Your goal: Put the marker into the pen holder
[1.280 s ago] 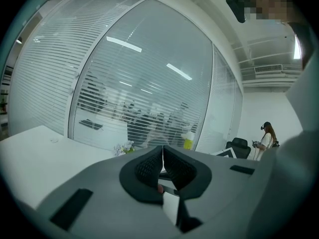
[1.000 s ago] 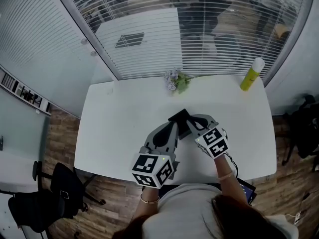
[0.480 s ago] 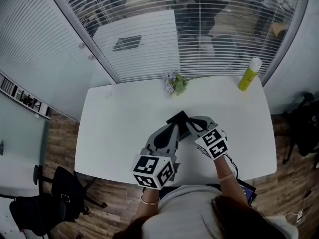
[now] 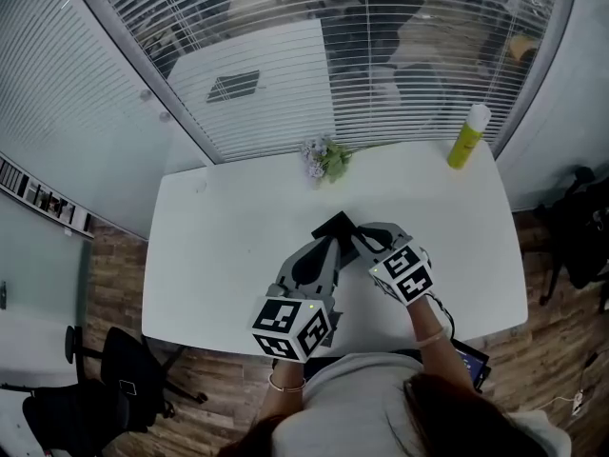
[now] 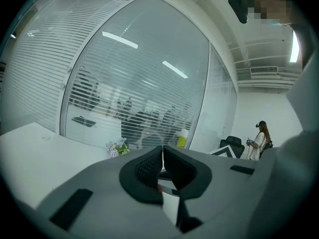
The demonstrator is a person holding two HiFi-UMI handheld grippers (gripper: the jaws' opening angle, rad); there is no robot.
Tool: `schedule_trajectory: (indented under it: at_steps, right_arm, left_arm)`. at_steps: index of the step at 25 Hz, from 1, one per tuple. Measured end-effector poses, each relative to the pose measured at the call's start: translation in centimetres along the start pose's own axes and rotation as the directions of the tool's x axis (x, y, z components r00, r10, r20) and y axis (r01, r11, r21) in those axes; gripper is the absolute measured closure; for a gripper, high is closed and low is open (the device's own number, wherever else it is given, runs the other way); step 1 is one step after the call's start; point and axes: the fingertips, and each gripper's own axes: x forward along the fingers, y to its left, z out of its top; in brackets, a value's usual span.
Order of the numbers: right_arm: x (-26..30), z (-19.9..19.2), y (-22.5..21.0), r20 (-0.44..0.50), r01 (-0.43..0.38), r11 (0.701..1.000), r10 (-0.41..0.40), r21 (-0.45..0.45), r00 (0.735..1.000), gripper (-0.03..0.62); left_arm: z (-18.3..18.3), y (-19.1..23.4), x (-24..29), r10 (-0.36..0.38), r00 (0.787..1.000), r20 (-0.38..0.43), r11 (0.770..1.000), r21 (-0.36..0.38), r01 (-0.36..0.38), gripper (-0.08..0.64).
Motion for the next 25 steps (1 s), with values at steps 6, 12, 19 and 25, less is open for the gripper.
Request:
schedule_trajectory:
  at_steps: [6, 12, 19, 25]
  right_arm:
    - [-0.4, 0.5, 0.3, 0.021, -0.002, 1.0, 0.001, 0.015, 1.0, 0.5]
    - [-1.3, 1.0, 0.5, 0.047, 0.012, 1.0, -0.013, 0.012, 0.999, 0.499]
    - [-3.1, 0.9, 0.2, 0.071, 0.048, 0.999, -0.046, -0.022, 0.996, 0.5]
    - [-5.3, 2.0, 0.5, 0.139, 0.039, 0.999, -0.039, 0.003, 0.99, 0.506]
  left_arm:
    - [-0.1, -0.3, -0.2, -0.004, 1.0, -0.007, 1.0, 0.013, 0.004, 0.535]
    - [-0.3, -0.4, -0.7, 0.015, 1.0, -0.01, 0.999, 0.042, -0.014, 0.535]
    - [-0.7, -0.5, -1.5, 0.061, 0.998, -0.006, 0.994, 0.086, -0.06, 0.535]
    - [-1.3, -1.3, -2.4, 0.094, 0.996, 0.006, 0.993, 0.071, -0.094, 0.535]
